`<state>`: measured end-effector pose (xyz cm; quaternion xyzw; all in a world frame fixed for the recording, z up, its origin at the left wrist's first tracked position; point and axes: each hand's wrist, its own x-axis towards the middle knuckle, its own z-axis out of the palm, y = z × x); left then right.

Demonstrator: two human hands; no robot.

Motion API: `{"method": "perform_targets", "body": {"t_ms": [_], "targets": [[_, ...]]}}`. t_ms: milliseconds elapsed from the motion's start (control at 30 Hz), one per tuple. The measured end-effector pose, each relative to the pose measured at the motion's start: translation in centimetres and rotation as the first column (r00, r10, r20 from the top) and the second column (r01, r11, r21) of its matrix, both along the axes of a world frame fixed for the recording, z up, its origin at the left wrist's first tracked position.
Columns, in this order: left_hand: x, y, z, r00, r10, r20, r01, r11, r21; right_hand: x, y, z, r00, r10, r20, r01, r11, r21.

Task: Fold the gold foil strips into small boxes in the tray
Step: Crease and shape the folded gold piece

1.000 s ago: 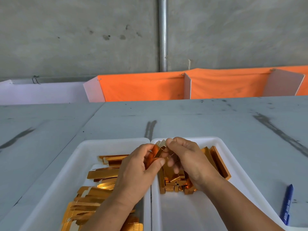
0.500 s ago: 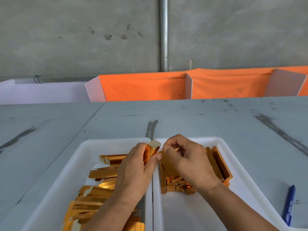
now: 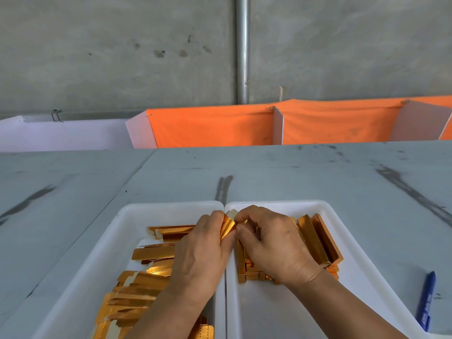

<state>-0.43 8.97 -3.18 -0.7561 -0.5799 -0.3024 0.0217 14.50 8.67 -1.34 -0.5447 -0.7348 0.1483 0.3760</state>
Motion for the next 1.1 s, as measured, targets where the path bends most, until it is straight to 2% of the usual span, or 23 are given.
{"method": "perform_targets", "body": {"t_ms": [200,267,467,600,833,1100], "targets": [[0.22,-0.15,0.04,1.000,-0.004,-0.003,0.004,1.000,-0.013,0.00,0.13,-0.21,0.962,0.079,-0.261,-0.130,0.974,-0.185],[0.23,-0.17,0.01,1.000,-0.005,0.003,0.005,1.000,-0.013,-0.08,0.20,-0.12,0.950,0.096,-0.297,-0.167,0.960,-0.224],[0.43,-0.30,-0.10,0.999,-0.052,-0.012,0.052,0.998,-0.023,0.18,0.22,0.01,0.949,0.117,-0.293,-0.189,0.954,-0.233],[0.35,-0.17,-0.08,0.997,-0.058,0.048,0.058,0.998,-0.013,0.16,0.19,-0.17,0.959,0.110,-0.261,-0.154,0.976,-0.151],[0.26,-0.11,-0.18,0.996,-0.058,0.061,0.060,0.998,-0.018,0.11,0.16,-0.38,0.985,0.094,-0.141,-0.103,0.993,-0.056],[0.37,-0.24,-0.03,0.998,-0.046,0.047,0.047,0.999,-0.025,-0.10,0.13,-0.41,0.971,0.079,-0.228,-0.106,0.988,-0.110]]}}
